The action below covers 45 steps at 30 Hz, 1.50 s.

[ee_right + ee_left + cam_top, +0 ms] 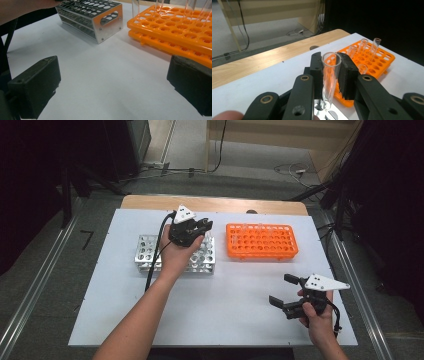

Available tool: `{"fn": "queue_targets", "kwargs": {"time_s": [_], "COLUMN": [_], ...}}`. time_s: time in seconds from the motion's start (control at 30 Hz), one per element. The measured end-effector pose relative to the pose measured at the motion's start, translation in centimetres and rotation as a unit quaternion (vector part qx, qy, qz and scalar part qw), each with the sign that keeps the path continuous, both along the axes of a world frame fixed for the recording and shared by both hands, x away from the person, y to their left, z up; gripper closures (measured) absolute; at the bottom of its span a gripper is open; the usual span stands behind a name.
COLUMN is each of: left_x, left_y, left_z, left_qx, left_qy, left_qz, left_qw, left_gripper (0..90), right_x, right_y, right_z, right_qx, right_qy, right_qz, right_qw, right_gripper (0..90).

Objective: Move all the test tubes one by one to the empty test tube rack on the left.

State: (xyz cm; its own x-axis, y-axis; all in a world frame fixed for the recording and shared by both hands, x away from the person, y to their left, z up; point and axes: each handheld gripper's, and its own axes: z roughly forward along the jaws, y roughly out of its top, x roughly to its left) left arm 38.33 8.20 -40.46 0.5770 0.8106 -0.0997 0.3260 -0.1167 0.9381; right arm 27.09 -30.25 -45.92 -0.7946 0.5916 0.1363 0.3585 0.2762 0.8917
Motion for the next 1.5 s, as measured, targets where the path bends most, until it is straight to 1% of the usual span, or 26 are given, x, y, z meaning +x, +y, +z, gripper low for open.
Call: {"fn": "queue_targets", "kwargs": {"time_s": [0.07,0.17,0.23,0.37,0.5,0.57,0.7,0.83,0.87,0.9,0.93,1.03,1.13,1.2,1.23,1.3,1.33,1.43,1.5], "left_x": [0.4,0.8,1.1,1.5,1.6,1.6,1.8,1.8,1.8,1.8,1.8,1.6,1.2,0.9,0.6,0.1,-0.3,-1.3,-2.2], "left_y": [-0.1,-0.3,-0.4,-0.9,-1.4,-1.5,-1.6,-1.8,-1.8,-1.8,-1.8,-1.6,-1.2,-1.0,-0.8,-0.4,-0.2,0.5,0.7], "left_z": [-0.2,-0.6,-1.0,-1.6,-2.1,-2.2,-2.5,-2.8,-2.8,-2.8,-2.7,-2.4,-2.1,-1.8,-1.7,-1.6,-1.5,-1.3,-1.3], "left_qx": [0.008,0.012,0.013,0.023,0.043,0.049,0.057,0.069,0.068,0.066,0.067,0.062,0.041,0.036,0.034,0.022,0.017,-0.001,-0.003], "left_qy": [0.002,0.011,0.018,0.027,0.040,0.043,0.060,0.070,0.074,0.078,0.078,0.076,0.073,0.069,0.067,0.064,0.060,0.054,0.055], "left_qz": [0.004,0.009,0.009,0.008,0.010,0.011,0.011,0.007,0.004,0.004,0.009,0.017,0.019,0.023,0.023,0.018,0.020,0.018,0.015], "left_qw": [1.0000,0.9998,0.9997,0.9993,0.9983,0.9978,0.9965,0.9952,0.9950,0.9948,0.9946,0.9951,0.9963,0.9967,0.9969,0.9976,0.9978,0.9984,0.9984], "left_gripper": [76.3,76.3,76.2,76.2,76.1,76.1,75.9,75.6,75.2,73.1,69.0,58.1,46.1,36.0,31.5,23.3,19.1,12.3,7.4], "right_x": [0.0,0.0,0.0,0.1,0.1,0.2,0.2,0.3,0.3,0.3,0.3,0.4,0.4,0.4,0.4,0.4,0.4,0.5,0.5], "right_y": [0.0,0.0,0.0,-0.1,-0.1,-0.2,-0.3,-0.3,-0.3,-0.3,-0.3,-0.4,-0.4,-0.4,-0.4,-0.4,-0.4,-0.4,-0.4], "right_z": [0.0,0.0,0.0,0.0,0.0,0.0,0.0,-0.1,-0.1,-0.1,-0.1,-0.1,-0.1,-0.1,-0.1,-0.1,-0.1,-0.1,-0.1], "right_qx": [0.000,0.000,0.001,0.002,0.005,0.007,0.008,0.009,0.009,0.008,0.008,0.007,0.009,0.009,0.009,0.009,0.009,0.010,0.011], "right_qy": [0.000,-0.001,0.000,0.000,0.002,0.001,0.003,0.007,0.007,0.007,0.007,0.004,0.006,0.006,0.006,0.006,0.007,0.006,0.008], "right_qz": [0.000,0.000,0.001,0.002,0.001,0.001,-0.001,-0.003,-0.003,-0.003,-0.003,-0.004,-0.006,-0.006,-0.006,-0.006,-0.006,-0.005,-0.006], "right_qw": [1.0000,1.0000,1.0000,1.0000,1.0000,1.0000,1.0000,0.9999,0.9999,0.9999,0.9999,1.0000,0.9999,0.9999,0.9999,0.9999,0.9999,0.9999,0.9999], "right_gripper": [0.0,0.0,0.0,0.0,0.0,0.0,0.0,0.0,0.0,0.0,0.0,0.0,0.0,0.0,0.0,0.0,0.0,0.0,0.0]}}
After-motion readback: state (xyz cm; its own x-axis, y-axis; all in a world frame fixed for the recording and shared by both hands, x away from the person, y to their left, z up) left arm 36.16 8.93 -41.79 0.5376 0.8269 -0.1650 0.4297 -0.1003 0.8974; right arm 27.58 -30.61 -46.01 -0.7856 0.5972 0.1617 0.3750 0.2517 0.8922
